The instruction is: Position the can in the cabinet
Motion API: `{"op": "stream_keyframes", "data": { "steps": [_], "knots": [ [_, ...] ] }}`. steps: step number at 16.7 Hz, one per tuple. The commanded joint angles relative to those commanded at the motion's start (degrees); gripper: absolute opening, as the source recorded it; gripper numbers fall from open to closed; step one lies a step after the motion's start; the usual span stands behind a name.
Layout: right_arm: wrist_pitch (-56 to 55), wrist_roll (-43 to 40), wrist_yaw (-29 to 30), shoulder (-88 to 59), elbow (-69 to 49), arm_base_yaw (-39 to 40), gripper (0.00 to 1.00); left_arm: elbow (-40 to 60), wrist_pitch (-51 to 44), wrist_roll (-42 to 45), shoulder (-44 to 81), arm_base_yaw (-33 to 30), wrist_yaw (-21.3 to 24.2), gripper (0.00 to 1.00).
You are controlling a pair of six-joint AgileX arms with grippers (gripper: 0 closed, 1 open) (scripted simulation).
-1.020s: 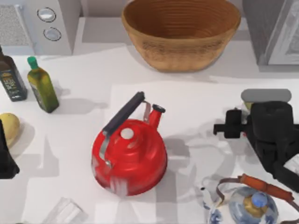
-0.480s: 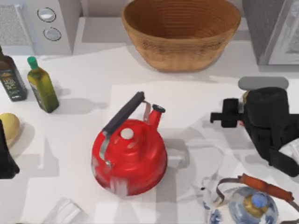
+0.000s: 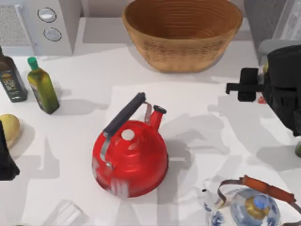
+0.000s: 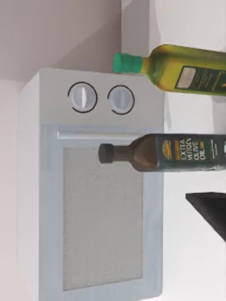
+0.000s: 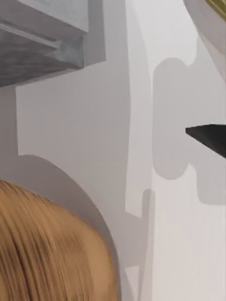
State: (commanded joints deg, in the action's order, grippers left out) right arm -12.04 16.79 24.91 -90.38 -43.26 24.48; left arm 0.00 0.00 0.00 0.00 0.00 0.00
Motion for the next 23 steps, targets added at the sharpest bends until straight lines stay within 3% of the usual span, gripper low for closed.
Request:
{"op": "stream_keyframes", "data": {
  "steps": [5,14,23],
  "knots": [
    [8.4,-1.9,-0.5,9.5,-2.2,2.2,0.00,0.0,0.0,0.0,0.0,0.0,0.0,1.00],
    [8.7,-2.5,-1.7,12.8,-0.3,1.1,0.00,0.0,0.0,0.0,0.0,0.0,0.0,1.00],
    [10.0,-8.0,-10.5,42.4,16.3,-8.6,0.00,0.0,0.0,0.0,0.0,0.0,0.0,1.00]
  ]
}}
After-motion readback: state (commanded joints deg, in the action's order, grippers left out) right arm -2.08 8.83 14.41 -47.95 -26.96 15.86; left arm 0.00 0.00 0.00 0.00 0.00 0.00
